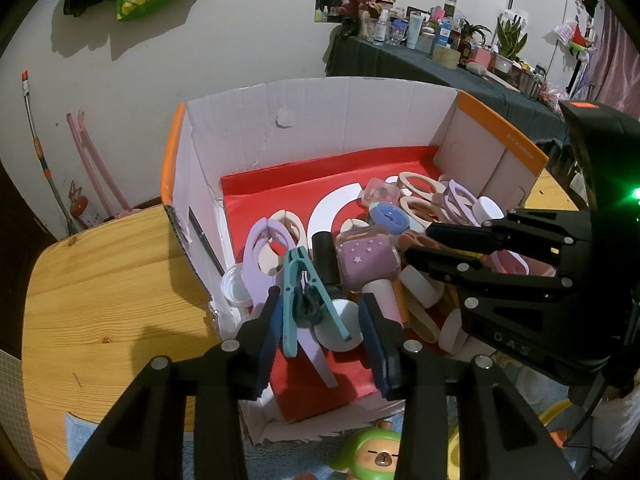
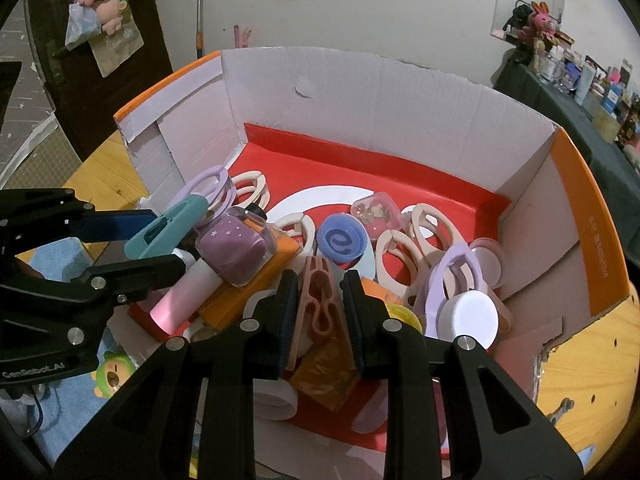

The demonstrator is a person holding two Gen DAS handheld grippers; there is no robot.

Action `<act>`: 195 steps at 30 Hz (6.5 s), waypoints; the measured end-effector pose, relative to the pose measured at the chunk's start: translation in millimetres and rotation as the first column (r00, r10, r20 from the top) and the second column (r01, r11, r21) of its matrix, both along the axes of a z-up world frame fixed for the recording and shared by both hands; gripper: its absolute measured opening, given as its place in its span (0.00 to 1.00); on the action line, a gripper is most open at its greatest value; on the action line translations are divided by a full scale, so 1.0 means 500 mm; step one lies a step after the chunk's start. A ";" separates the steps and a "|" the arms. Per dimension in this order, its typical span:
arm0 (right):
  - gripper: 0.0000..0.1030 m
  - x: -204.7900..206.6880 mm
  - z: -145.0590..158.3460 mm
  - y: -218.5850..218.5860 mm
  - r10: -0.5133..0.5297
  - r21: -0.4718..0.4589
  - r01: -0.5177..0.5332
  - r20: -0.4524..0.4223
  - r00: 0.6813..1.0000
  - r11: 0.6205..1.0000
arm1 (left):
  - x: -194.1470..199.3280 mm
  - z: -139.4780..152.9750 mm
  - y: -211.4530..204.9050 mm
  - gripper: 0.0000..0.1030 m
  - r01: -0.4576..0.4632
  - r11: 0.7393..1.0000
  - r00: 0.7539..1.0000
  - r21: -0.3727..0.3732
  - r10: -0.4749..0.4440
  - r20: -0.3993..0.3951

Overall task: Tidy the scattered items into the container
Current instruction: 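Open left gripper releasing teal clothespin while right gripper releases pink clothespin, then withdraw both open tools from the box back over the blue towel, then move left tool to white Cetbon cap while right tool approaches orange wrapped bar, then close left gripper on Cetbon cap while right gripper closes on orange bar, then lift and carry Cetbon cap and orange bar over the cardboard box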

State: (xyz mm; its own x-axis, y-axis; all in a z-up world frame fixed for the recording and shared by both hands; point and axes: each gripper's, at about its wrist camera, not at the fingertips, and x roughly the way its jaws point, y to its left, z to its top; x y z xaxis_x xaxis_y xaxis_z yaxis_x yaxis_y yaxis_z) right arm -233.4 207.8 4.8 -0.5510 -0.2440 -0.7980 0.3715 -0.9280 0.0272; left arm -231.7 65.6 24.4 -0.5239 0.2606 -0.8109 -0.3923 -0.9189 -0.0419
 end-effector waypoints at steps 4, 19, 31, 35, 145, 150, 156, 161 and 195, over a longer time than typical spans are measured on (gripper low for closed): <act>0.25 -0.001 -0.001 0.001 -0.006 0.005 0.006 0.000 1.000 1.000 | 0.003 0.003 -0.001 0.45 -0.002 1.000 1.000 -0.002 0.002 -0.008; 0.61 0.003 0.006 0.004 -0.016 0.001 0.016 -0.032 0.999 1.000 | 0.014 0.021 0.002 0.48 -0.001 1.000 0.999 -0.005 0.001 -0.039; 0.61 0.042 0.053 0.015 -0.030 0.004 0.031 -0.095 0.995 1.000 | 0.055 0.079 -0.011 0.56 -0.027 1.000 0.992 0.005 0.028 -0.121; 0.61 0.081 0.082 0.018 -0.029 0.016 0.031 -0.129 0.991 0.999 | 0.090 0.110 -0.012 0.62 -0.027 1.000 0.985 -0.001 0.027 -0.171; 0.71 0.467 -0.071 0.108 0.187 -0.037 -0.188 -0.023 0.982 0.981 | 0.505 -0.090 -0.006 0.55 0.293 0.956 0.956 -0.002 -0.293 -0.020; 0.71 0.466 -0.073 0.107 0.189 -0.034 -0.190 -0.030 0.982 0.981 | 0.509 -0.095 0.005 0.49 0.309 0.951 0.951 -0.010 -0.309 -0.025; 0.64 0.472 -0.085 0.100 0.204 -0.012 -0.204 -0.021 0.979 0.979 | 0.511 -0.096 0.011 0.41 0.315 0.949 0.949 -0.001 -0.315 -0.024; 0.53 0.477 -0.086 0.102 0.198 -0.004 -0.199 -0.045 0.979 0.980 | 0.511 -0.095 0.011 0.36 0.308 0.951 0.951 0.002 -0.308 -0.025; 0.27 0.459 0.022 0.095 0.133 -0.018 -0.138 -0.169 0.977 0.990 | 0.480 -0.004 -0.020 0.33 0.206 0.979 0.970 0.014 -0.202 -0.132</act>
